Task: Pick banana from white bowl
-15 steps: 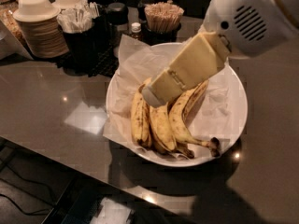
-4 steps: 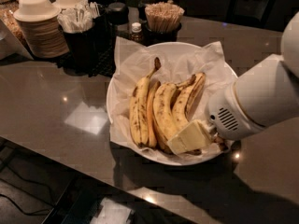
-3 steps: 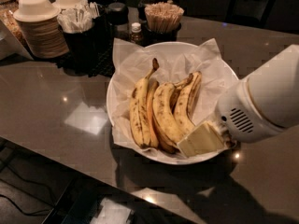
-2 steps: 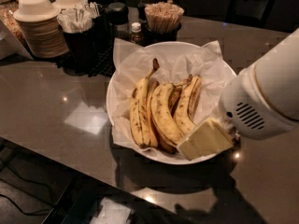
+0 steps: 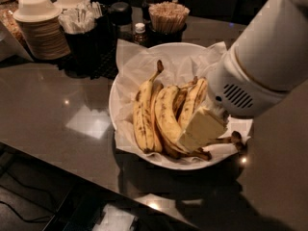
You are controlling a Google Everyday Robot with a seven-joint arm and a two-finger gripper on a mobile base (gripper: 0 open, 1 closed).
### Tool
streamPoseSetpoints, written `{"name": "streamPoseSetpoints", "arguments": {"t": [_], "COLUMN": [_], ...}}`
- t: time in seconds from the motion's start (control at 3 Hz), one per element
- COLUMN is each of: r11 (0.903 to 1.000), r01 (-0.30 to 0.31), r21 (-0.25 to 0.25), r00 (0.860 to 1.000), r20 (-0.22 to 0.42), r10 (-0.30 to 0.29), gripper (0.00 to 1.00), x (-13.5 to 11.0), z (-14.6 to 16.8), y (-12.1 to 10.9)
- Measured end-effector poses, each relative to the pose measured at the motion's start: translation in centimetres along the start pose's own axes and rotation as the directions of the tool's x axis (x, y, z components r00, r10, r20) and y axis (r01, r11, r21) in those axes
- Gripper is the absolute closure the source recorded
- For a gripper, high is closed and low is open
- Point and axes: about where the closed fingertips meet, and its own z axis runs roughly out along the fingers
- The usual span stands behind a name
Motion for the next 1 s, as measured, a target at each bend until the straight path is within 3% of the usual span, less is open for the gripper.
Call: {"name": "streamPoseSetpoints", "arguments": {"t": [0.67,1.0], "r11": [0.9977,0.9976], "r01": [0.014,0.005], "r21": [-0.067,-0.069], "r00": [0.995,0.992], "r20": [-0.100,-0.129], "r10": [-0.021,-0.014], "gripper": [0.40,0.39], "x": [1.2,2.5], "z": [3.0,3.0], "y": [-2.6,-3.2]}}
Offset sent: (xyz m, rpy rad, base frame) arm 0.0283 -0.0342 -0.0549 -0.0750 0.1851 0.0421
